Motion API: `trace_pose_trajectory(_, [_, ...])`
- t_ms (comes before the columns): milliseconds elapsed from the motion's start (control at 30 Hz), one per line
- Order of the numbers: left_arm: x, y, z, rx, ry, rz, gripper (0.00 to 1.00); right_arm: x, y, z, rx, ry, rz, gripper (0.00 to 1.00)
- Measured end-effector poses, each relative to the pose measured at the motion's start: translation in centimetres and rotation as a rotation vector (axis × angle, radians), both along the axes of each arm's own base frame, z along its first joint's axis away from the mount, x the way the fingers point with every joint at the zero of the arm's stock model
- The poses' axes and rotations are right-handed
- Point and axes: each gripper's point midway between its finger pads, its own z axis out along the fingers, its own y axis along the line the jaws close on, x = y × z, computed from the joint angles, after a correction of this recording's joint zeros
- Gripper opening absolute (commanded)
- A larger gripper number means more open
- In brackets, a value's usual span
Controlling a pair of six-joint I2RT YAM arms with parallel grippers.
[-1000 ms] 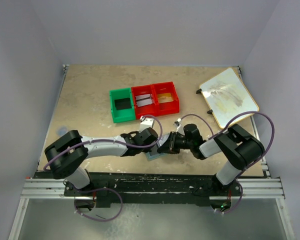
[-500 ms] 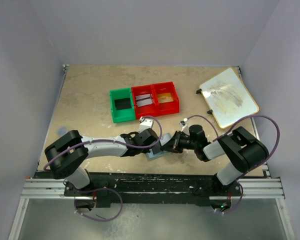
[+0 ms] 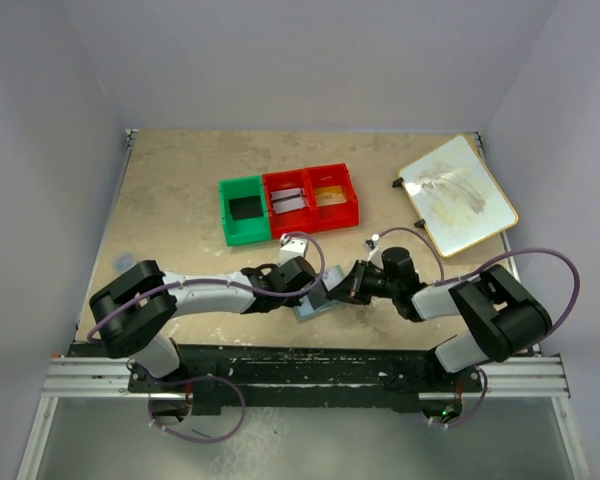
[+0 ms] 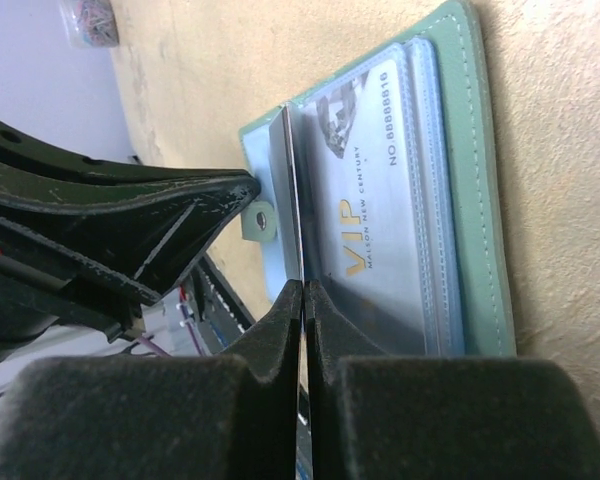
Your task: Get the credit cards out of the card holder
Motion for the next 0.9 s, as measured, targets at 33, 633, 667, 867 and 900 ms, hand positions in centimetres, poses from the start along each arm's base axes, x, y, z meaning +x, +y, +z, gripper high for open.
trace_pose_trajectory(33, [0.0,0.0,0.0,-0.001,0.001,0.000,0.00,0.0,0.0,-0.1,-0.006,0.000,0.003,0.03])
trace_pose_trajectory(633, [-0.1,-0.2,3.3,-0.094,-0.037,0.002,0.22,-1.3,2.8,-1.8,0.023,-0.007,0.158,0.08])
trace_pose_trajectory(667, [-0.2,-0.3,3.0,-0.090,-0.029,-0.001,0.22,-1.3,2.8,-1.7,0.026,-0.009,0.158,0.09])
trace_pose_trajectory(867, [-0.9,-0.4,0.3,0.009,-0.004,-0.045,0.11,-1.1,2.9,-1.6,0.011,-0.004,0.156,0.20])
trace_pose_trajectory(900, [-0.9,-0.8,0.4,0.018,-0.012,-0.056,0.10,-0.9,2.9,-1.5,0.009,-0.005,0.157,0.20])
